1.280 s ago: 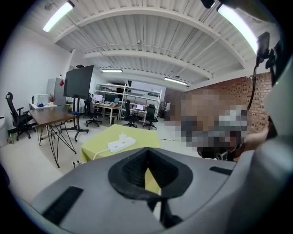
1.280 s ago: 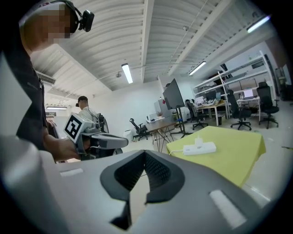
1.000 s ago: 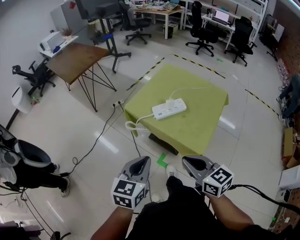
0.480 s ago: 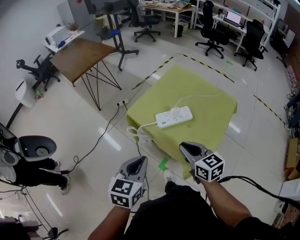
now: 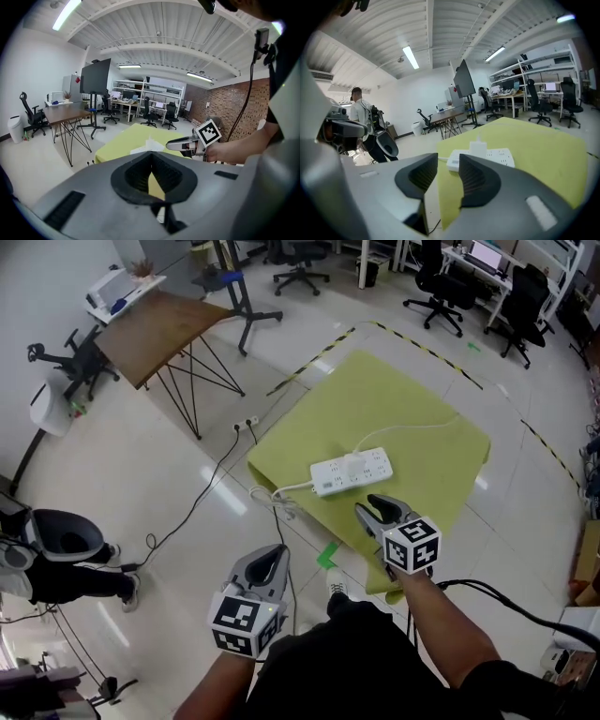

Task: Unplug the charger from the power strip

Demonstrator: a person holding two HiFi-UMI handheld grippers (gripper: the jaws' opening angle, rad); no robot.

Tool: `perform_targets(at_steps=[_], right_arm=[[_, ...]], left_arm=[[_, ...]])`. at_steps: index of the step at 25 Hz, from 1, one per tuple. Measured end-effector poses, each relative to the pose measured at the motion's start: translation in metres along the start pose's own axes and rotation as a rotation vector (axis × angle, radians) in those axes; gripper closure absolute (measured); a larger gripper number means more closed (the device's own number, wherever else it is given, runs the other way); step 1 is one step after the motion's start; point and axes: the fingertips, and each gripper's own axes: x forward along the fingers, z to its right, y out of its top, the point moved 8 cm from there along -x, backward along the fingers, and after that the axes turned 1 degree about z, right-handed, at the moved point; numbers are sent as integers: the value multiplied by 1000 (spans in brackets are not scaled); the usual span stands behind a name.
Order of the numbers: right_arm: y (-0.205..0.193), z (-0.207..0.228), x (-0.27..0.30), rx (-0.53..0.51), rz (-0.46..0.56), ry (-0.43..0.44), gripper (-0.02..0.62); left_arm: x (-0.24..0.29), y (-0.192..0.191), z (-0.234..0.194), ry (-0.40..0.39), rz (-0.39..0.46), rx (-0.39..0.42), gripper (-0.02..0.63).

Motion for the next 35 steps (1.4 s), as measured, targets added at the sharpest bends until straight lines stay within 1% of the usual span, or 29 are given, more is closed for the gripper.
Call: perform_targets(at_steps=[8, 11, 13, 16, 20, 25, 28, 35], right_arm=[[4, 46, 54, 18, -45, -62, 364], [9, 61, 73, 36, -62, -84, 295], [12, 67, 87, 39, -70, -95, 271], [15, 71, 107, 21, -85, -107, 255], [15, 75, 124, -4, -97, -137, 252], [10, 77, 134, -16, -117, -156, 253], [11, 78, 137, -32, -121, -169, 311], [15, 78, 136, -37, -103, -152, 314]], left_arm=[[16, 5, -10, 49, -25, -51, 600], [22, 6, -12, 58, -34, -58, 600], [24, 6, -15, 67, -38, -64, 600], [26, 7, -21, 87, -42, -75, 600], [25, 5, -24, 113, -46, -83, 600], [22, -1, -26, 122, -57, -88, 600], [21, -1, -29, 126, -62, -91, 600], [20, -2, -33, 126, -64, -88, 600]])
